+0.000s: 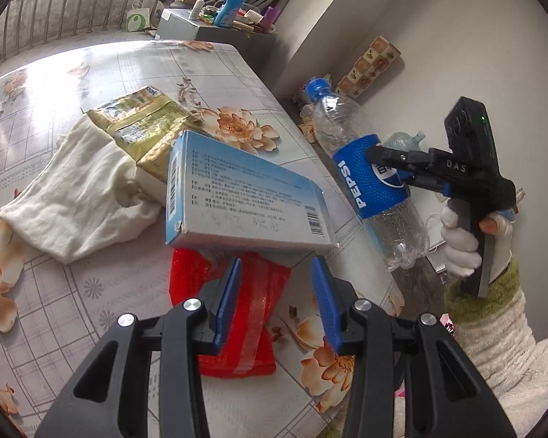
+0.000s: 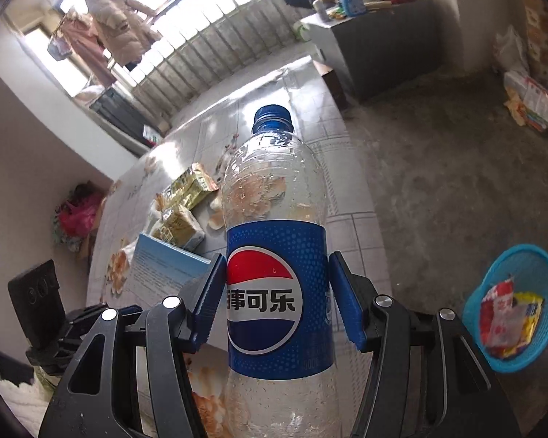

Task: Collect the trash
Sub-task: 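Grasp the blue-and-white box with the left tool while the right tool holds the bottle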

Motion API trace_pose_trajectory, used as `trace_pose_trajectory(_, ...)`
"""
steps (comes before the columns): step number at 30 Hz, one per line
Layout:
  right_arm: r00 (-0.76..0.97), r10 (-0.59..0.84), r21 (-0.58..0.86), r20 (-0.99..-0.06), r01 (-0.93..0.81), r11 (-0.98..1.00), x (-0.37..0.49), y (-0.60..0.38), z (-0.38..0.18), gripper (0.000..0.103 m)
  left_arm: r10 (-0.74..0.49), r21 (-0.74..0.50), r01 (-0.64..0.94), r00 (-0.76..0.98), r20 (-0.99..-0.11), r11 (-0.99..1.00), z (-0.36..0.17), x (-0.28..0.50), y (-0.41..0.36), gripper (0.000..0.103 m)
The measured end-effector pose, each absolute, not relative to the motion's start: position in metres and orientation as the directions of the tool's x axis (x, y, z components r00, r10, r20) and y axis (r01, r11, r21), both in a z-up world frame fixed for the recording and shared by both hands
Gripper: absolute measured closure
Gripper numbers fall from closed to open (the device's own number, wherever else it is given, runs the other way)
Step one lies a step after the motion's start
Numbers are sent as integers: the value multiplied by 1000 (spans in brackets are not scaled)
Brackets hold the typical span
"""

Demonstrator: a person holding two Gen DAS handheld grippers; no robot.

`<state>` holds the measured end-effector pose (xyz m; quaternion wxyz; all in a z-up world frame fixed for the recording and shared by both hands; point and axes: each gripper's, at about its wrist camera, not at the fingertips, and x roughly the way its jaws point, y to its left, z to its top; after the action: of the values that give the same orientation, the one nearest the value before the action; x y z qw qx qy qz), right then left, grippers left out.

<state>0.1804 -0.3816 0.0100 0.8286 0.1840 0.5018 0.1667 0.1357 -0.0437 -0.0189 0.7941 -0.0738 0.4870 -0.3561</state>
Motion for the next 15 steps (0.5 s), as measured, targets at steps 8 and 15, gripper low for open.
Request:
trace_pose_trajectory(8,227,568,510,-791,-266,818,147,-345,-4,49,-619,-471,443,288,-731,763,-24,156,-33,64)
trace_pose_trajectory(15,175,684,646,-709,-230,728,85,-331,-16,49,-611,-472,415,319,-725,777,-17,164,-16,64)
